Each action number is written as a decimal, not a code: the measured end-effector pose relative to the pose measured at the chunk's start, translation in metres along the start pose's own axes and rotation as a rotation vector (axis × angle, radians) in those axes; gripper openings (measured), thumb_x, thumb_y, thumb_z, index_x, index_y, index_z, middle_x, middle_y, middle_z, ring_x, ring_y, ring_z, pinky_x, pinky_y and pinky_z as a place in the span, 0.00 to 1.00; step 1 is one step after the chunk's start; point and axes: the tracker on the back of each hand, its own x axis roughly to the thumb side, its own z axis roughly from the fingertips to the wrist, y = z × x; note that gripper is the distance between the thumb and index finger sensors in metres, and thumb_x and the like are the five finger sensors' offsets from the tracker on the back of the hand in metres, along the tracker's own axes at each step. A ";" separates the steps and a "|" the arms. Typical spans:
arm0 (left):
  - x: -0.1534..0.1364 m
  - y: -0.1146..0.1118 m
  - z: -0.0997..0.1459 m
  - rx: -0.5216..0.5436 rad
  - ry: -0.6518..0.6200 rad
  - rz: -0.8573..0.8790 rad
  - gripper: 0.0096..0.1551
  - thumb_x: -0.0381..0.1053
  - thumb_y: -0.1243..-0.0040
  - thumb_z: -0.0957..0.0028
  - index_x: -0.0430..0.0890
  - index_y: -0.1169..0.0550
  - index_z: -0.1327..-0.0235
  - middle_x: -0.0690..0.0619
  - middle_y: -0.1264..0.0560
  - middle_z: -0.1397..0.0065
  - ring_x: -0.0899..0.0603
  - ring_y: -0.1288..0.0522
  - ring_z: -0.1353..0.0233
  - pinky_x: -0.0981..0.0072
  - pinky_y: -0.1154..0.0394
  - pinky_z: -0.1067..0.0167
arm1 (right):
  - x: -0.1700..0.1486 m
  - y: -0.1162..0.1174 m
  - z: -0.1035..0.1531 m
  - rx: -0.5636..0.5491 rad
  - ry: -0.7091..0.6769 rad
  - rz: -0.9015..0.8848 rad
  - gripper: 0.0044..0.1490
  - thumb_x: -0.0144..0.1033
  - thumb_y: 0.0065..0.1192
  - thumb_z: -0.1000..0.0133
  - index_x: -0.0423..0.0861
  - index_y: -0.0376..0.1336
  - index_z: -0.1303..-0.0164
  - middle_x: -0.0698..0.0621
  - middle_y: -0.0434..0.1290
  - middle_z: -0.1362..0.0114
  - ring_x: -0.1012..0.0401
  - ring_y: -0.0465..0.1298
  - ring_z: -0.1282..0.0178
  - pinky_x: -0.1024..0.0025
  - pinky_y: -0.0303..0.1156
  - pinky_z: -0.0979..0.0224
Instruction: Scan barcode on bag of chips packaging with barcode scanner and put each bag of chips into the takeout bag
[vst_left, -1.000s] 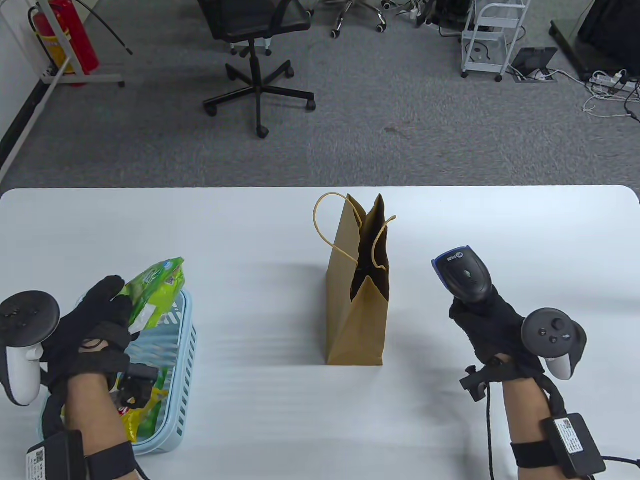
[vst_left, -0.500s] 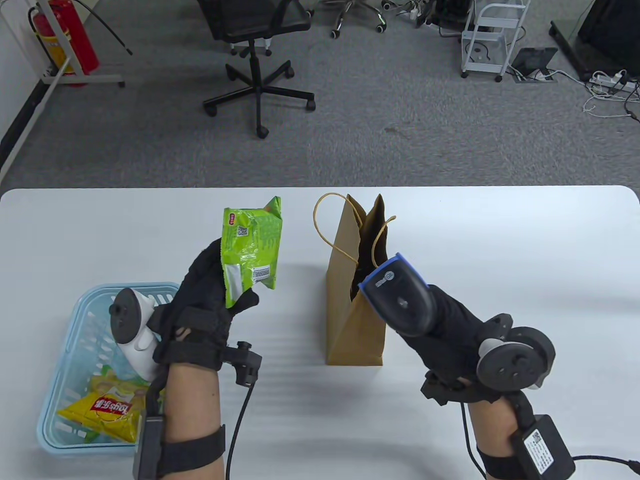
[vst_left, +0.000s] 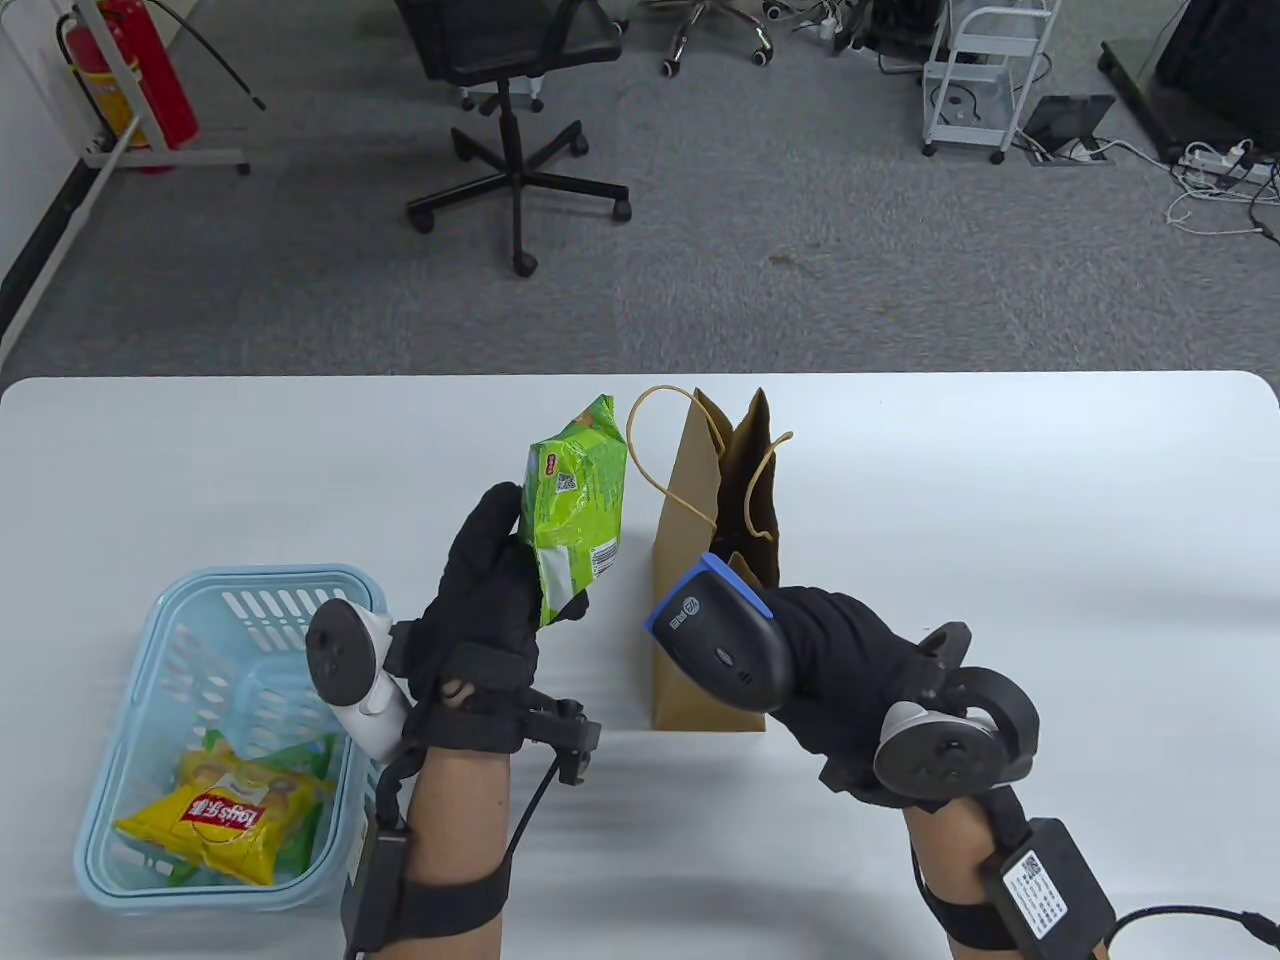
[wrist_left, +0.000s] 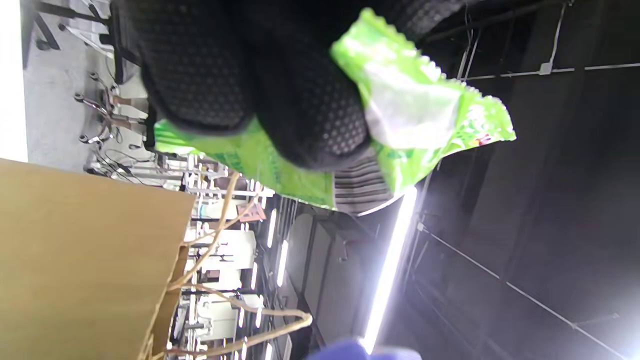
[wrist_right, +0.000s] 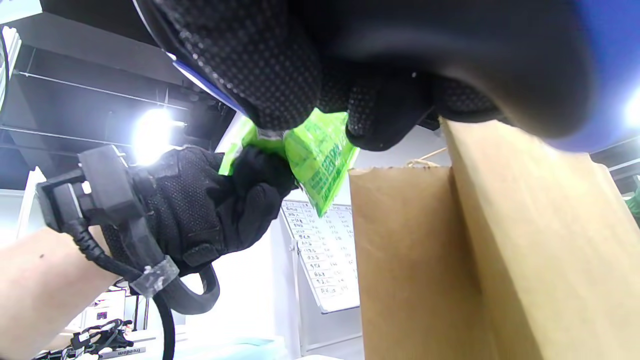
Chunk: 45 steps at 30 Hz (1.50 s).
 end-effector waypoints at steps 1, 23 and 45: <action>-0.001 -0.002 0.000 -0.013 0.000 0.004 0.35 0.42 0.47 0.39 0.34 0.39 0.20 0.40 0.23 0.41 0.49 0.12 0.58 0.52 0.17 0.50 | -0.001 0.003 0.000 0.000 0.002 -0.005 0.40 0.35 0.74 0.42 0.38 0.59 0.22 0.41 0.75 0.33 0.50 0.85 0.44 0.45 0.79 0.37; -0.002 -0.016 0.004 -0.050 -0.060 -0.022 0.35 0.43 0.47 0.39 0.35 0.38 0.20 0.41 0.23 0.40 0.49 0.12 0.57 0.52 0.17 0.49 | -0.006 0.009 0.003 0.005 0.007 0.013 0.39 0.35 0.74 0.42 0.37 0.60 0.23 0.42 0.75 0.34 0.51 0.85 0.46 0.47 0.80 0.39; 0.017 -0.038 0.007 -0.063 -0.045 0.106 0.34 0.43 0.45 0.39 0.35 0.36 0.21 0.42 0.21 0.41 0.50 0.11 0.58 0.53 0.17 0.50 | -0.020 -0.037 0.017 -0.189 0.066 -0.103 0.40 0.36 0.73 0.41 0.36 0.59 0.23 0.41 0.75 0.33 0.50 0.85 0.45 0.47 0.79 0.39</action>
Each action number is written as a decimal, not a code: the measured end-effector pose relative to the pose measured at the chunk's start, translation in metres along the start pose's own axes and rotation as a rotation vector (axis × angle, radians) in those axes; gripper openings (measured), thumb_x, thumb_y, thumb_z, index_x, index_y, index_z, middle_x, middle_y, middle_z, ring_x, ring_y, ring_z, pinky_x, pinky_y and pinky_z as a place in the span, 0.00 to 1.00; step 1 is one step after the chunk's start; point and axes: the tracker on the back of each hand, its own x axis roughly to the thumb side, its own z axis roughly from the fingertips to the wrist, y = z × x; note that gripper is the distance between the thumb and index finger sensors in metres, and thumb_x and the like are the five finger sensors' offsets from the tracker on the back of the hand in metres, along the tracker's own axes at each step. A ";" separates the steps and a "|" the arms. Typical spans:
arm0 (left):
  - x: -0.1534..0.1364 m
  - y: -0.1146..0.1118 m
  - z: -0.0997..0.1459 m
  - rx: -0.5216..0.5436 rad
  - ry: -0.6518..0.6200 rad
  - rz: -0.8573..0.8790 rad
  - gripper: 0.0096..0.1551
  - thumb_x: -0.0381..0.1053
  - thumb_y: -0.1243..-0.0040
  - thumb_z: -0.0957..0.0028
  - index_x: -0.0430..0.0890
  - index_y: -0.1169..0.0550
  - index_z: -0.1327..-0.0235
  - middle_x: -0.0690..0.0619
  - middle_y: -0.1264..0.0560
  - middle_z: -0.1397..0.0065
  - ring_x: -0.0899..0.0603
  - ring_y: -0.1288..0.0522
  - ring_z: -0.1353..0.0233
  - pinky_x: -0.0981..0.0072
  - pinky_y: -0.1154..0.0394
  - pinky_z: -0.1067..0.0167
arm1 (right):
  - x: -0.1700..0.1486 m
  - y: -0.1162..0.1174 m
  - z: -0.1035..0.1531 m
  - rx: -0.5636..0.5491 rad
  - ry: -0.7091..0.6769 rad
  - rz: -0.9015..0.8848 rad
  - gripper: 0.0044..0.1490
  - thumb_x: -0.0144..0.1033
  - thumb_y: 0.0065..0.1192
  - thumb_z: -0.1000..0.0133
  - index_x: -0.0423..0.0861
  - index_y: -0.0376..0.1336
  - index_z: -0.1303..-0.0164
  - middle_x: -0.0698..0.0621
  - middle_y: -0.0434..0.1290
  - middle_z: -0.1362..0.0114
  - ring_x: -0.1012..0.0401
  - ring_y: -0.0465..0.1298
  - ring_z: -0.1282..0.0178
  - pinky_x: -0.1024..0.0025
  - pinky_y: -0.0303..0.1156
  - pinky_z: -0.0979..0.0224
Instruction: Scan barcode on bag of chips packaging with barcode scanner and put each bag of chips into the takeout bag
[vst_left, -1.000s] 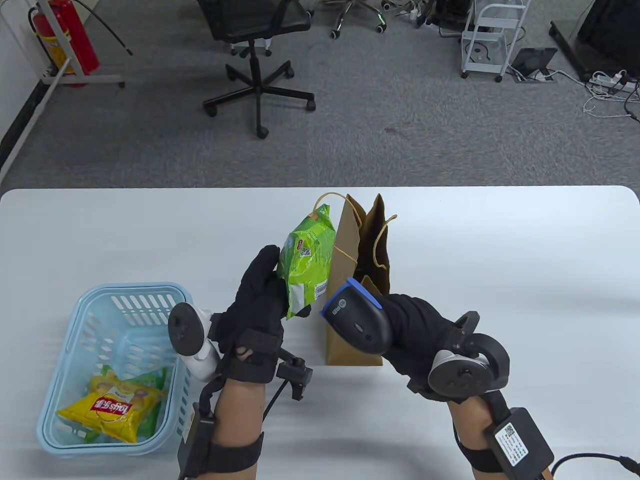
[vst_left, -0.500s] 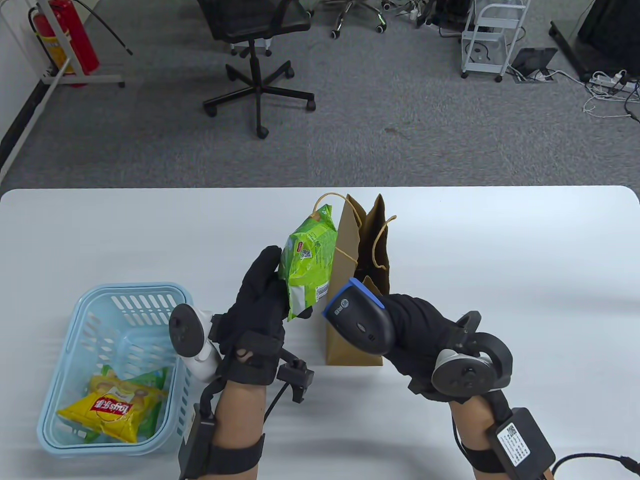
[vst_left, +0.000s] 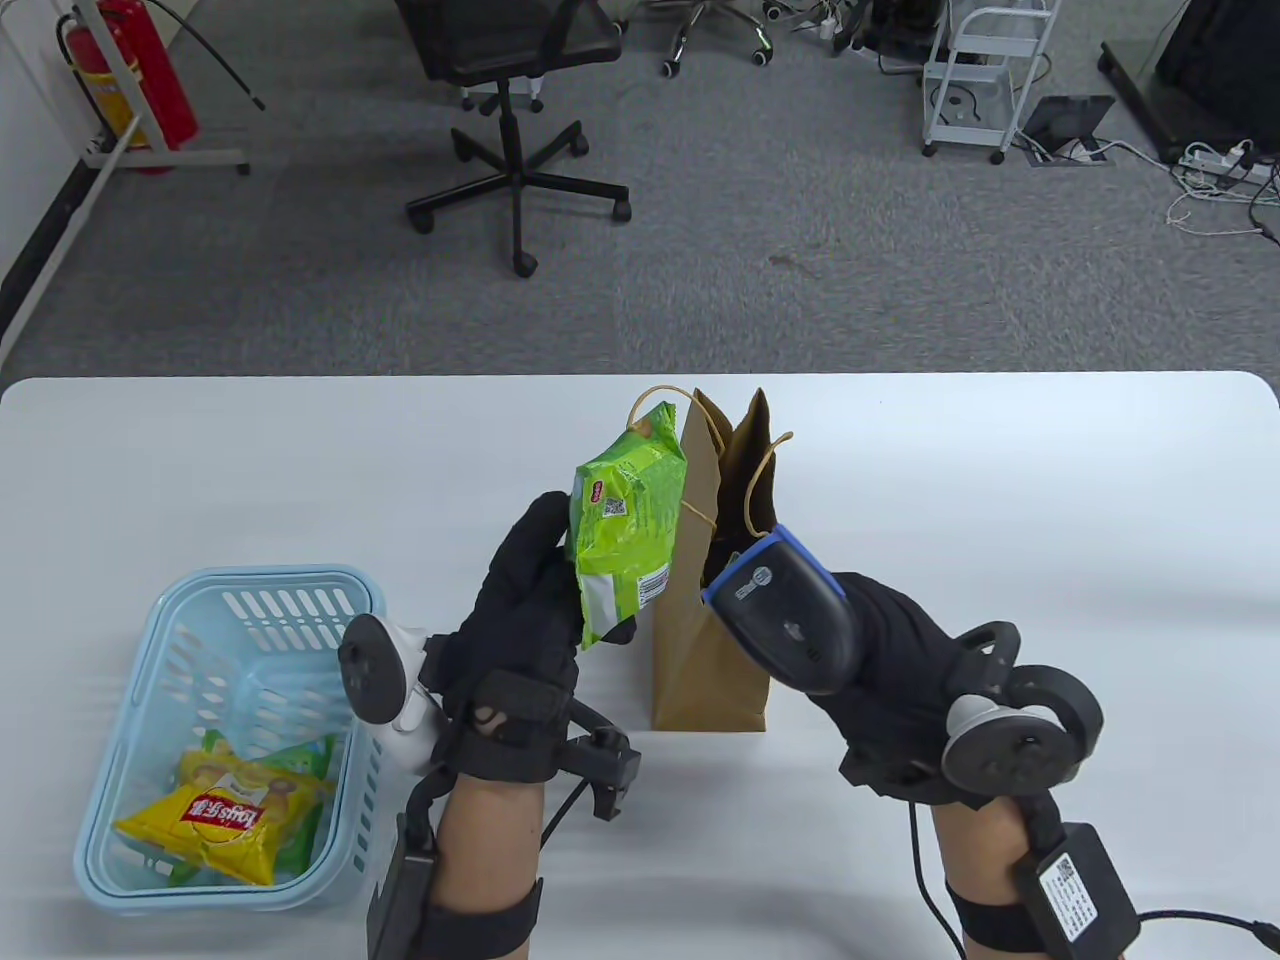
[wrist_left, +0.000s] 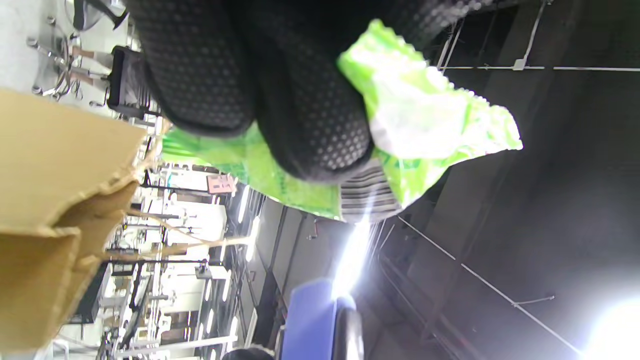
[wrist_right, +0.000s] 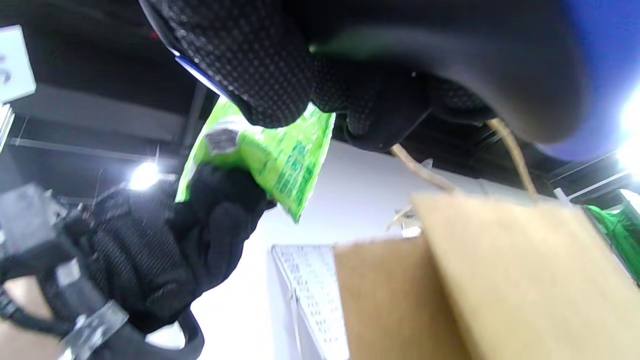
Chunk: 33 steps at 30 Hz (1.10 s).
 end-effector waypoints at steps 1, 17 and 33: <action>0.001 -0.005 -0.003 -0.004 0.012 0.007 0.34 0.43 0.45 0.39 0.34 0.36 0.21 0.42 0.21 0.41 0.50 0.11 0.58 0.54 0.17 0.50 | -0.003 -0.006 0.001 -0.026 0.013 -0.012 0.40 0.36 0.73 0.41 0.36 0.59 0.22 0.41 0.75 0.33 0.50 0.85 0.45 0.46 0.79 0.39; -0.026 -0.048 -0.048 0.029 0.382 -0.152 0.35 0.43 0.44 0.39 0.32 0.37 0.21 0.41 0.20 0.41 0.51 0.09 0.58 0.58 0.14 0.55 | -0.023 -0.034 0.009 -0.127 0.082 -0.065 0.40 0.36 0.73 0.41 0.35 0.59 0.22 0.40 0.75 0.33 0.49 0.84 0.44 0.46 0.79 0.39; -0.013 -0.042 -0.048 -0.105 0.404 -0.277 0.42 0.50 0.46 0.36 0.32 0.43 0.16 0.39 0.24 0.36 0.45 0.10 0.52 0.52 0.15 0.53 | -0.022 -0.031 0.009 -0.114 0.082 -0.064 0.40 0.36 0.73 0.41 0.35 0.58 0.22 0.40 0.74 0.33 0.49 0.84 0.44 0.46 0.79 0.39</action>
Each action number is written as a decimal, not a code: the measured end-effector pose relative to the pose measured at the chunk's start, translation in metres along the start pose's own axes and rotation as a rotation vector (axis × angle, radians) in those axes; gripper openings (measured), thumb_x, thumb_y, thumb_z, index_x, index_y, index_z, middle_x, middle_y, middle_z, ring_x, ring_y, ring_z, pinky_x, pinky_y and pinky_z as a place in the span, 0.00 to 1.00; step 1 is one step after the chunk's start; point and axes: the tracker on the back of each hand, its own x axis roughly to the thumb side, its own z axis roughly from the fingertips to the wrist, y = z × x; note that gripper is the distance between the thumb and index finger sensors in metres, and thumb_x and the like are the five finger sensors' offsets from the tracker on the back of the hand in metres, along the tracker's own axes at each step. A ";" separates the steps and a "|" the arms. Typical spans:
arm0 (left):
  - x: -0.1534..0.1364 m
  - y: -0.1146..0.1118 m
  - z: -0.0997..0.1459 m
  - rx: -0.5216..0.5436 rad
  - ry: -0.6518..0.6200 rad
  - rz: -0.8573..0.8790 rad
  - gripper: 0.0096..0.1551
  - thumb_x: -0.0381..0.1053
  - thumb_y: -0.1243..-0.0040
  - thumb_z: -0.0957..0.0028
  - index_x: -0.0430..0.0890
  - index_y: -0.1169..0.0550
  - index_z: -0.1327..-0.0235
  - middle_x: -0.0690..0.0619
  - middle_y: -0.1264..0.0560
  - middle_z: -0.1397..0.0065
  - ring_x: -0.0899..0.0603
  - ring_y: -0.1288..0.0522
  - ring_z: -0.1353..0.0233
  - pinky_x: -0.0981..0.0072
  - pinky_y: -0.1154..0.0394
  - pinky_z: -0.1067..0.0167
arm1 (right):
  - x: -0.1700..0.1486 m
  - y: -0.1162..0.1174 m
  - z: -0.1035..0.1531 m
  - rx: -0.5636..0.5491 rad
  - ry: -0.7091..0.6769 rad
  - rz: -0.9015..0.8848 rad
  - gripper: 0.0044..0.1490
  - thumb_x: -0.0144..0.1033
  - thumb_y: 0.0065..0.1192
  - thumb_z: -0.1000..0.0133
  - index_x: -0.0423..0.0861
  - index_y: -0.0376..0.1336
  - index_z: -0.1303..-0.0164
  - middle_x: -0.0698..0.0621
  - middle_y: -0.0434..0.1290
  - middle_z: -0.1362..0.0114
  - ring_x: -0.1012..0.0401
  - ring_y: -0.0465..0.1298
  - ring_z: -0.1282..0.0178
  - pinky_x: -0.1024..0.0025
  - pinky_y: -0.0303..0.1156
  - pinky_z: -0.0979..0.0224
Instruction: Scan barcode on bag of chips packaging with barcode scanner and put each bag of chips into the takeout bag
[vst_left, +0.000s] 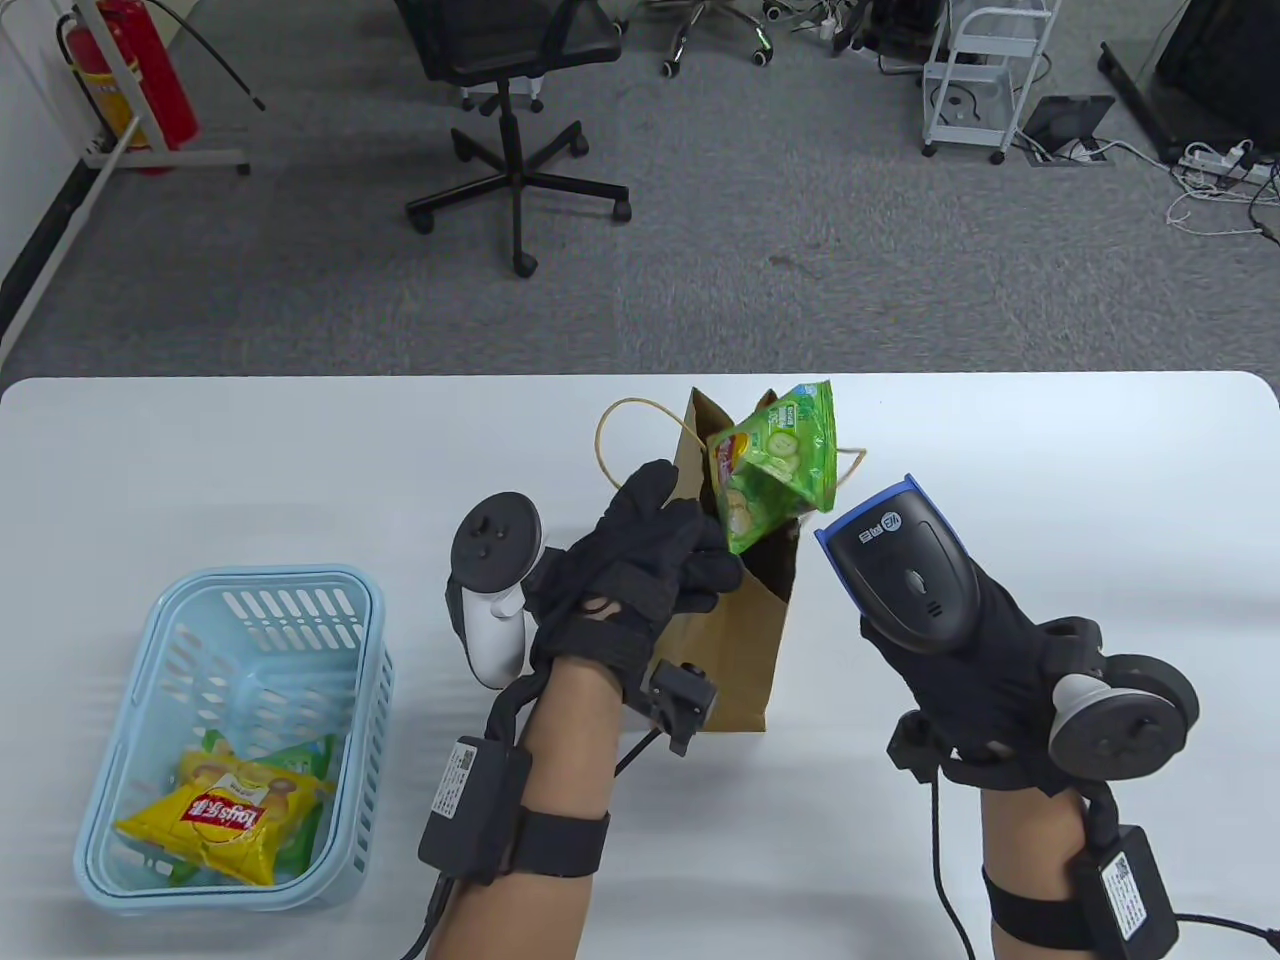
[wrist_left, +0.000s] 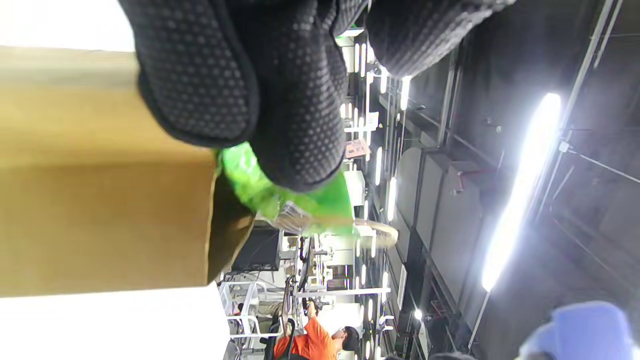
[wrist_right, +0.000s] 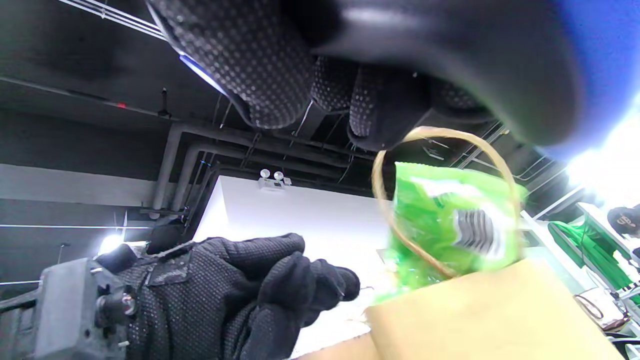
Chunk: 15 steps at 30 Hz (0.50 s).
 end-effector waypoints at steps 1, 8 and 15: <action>0.004 0.004 0.003 0.017 -0.017 0.003 0.41 0.50 0.45 0.36 0.32 0.42 0.17 0.39 0.24 0.36 0.44 0.10 0.52 0.52 0.15 0.53 | 0.000 0.000 0.000 0.001 0.001 0.001 0.40 0.36 0.73 0.41 0.35 0.58 0.22 0.40 0.74 0.33 0.49 0.84 0.44 0.46 0.79 0.39; 0.041 0.057 0.039 0.104 -0.079 -0.156 0.40 0.49 0.45 0.36 0.32 0.40 0.17 0.38 0.24 0.35 0.40 0.13 0.49 0.46 0.19 0.49 | -0.004 0.001 0.000 0.003 0.015 0.000 0.41 0.36 0.73 0.41 0.34 0.58 0.22 0.40 0.74 0.33 0.49 0.84 0.44 0.46 0.79 0.39; 0.042 0.146 0.089 0.298 0.128 -0.626 0.40 0.50 0.42 0.38 0.34 0.38 0.16 0.32 0.30 0.27 0.27 0.22 0.35 0.32 0.28 0.41 | -0.005 0.005 -0.001 0.020 0.021 0.005 0.41 0.36 0.72 0.41 0.34 0.58 0.22 0.40 0.74 0.33 0.49 0.84 0.44 0.46 0.79 0.39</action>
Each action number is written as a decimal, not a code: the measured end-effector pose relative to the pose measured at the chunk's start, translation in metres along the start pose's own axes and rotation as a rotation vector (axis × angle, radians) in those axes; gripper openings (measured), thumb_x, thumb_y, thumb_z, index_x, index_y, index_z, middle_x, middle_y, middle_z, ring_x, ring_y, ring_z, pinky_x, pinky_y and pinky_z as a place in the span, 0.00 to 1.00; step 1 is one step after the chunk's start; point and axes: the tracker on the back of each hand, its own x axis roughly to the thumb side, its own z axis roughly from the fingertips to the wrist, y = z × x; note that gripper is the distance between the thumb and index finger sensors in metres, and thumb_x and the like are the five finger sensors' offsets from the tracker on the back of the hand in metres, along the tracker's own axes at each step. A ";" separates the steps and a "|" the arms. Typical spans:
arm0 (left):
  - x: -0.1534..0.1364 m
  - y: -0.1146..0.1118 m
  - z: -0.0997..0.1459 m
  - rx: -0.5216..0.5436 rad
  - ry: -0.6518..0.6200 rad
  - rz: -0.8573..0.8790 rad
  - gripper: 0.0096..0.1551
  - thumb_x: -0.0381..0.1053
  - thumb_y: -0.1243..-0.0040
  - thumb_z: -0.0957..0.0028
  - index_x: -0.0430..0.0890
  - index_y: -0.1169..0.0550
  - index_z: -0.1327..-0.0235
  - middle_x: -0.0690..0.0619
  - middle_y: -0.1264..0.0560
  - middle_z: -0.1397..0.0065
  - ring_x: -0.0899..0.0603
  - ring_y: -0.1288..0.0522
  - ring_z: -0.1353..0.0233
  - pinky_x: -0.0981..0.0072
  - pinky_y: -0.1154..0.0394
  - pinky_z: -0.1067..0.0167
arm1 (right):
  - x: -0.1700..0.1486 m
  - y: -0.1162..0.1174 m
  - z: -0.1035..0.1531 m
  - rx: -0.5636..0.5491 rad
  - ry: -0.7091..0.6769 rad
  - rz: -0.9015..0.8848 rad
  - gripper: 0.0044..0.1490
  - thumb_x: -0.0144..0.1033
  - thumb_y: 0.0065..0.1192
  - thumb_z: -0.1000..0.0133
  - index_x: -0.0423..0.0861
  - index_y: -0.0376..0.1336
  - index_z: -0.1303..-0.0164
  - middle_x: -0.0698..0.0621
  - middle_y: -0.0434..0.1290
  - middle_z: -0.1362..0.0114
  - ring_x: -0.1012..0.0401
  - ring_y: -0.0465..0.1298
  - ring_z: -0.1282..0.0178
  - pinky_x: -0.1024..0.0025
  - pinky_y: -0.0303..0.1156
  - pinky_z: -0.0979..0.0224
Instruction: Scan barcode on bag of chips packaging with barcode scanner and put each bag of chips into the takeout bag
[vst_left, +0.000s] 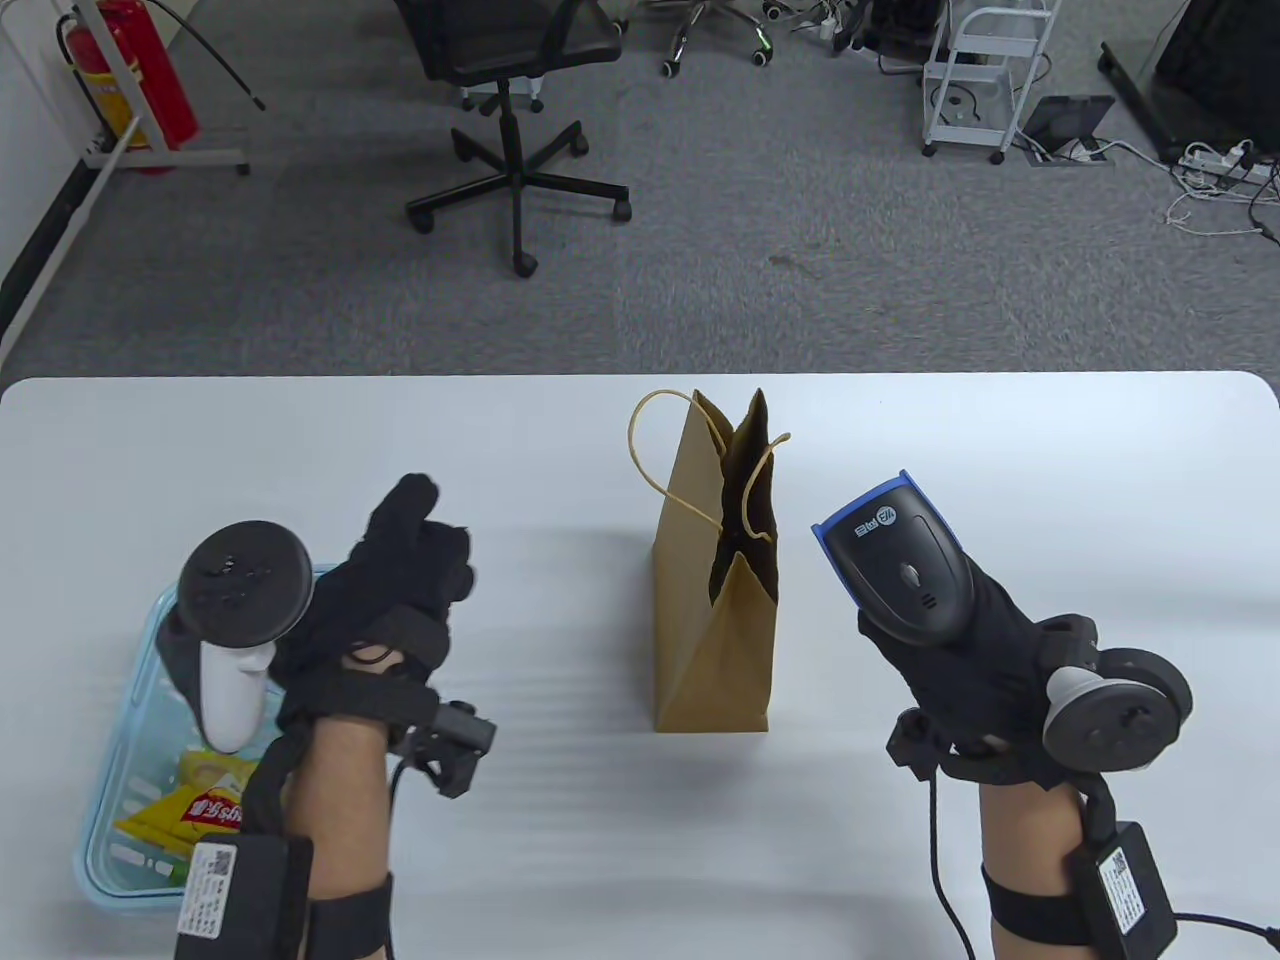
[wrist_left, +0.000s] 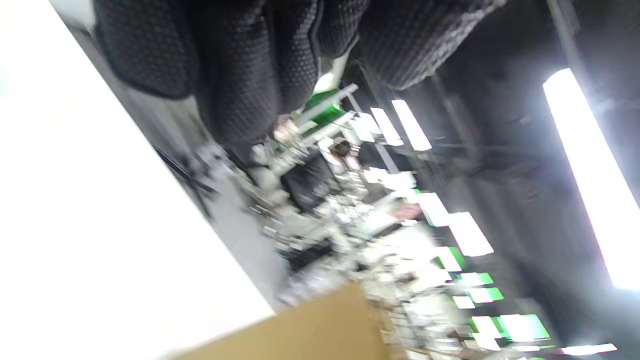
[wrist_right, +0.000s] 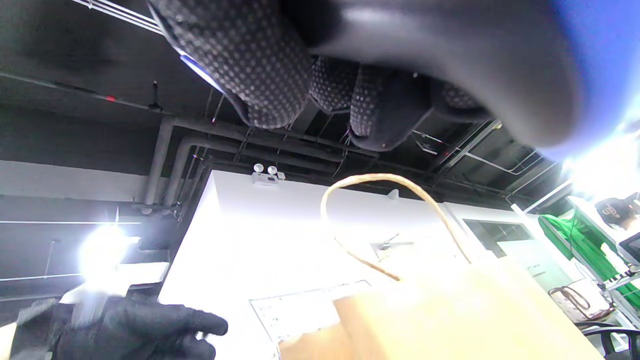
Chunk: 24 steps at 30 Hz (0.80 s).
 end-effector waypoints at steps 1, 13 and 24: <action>-0.014 0.009 0.002 -0.005 0.061 -0.125 0.41 0.50 0.42 0.38 0.34 0.38 0.16 0.32 0.32 0.25 0.26 0.24 0.33 0.31 0.30 0.40 | 0.000 0.002 0.000 0.010 0.000 0.005 0.41 0.36 0.72 0.41 0.34 0.58 0.22 0.40 0.74 0.33 0.49 0.84 0.44 0.46 0.79 0.39; -0.152 -0.007 -0.003 -0.400 0.667 -0.767 0.47 0.54 0.38 0.40 0.39 0.41 0.13 0.31 0.47 0.15 0.19 0.47 0.20 0.23 0.45 0.31 | -0.005 0.018 -0.001 0.074 0.007 0.046 0.41 0.37 0.72 0.41 0.34 0.58 0.22 0.40 0.74 0.33 0.49 0.84 0.44 0.46 0.79 0.38; -0.180 -0.034 -0.016 -0.636 0.807 -0.935 0.64 0.60 0.27 0.50 0.43 0.52 0.13 0.33 0.60 0.15 0.18 0.51 0.19 0.19 0.51 0.31 | -0.008 0.021 -0.002 0.088 0.018 0.056 0.41 0.37 0.72 0.41 0.34 0.58 0.22 0.40 0.74 0.33 0.49 0.84 0.44 0.46 0.79 0.38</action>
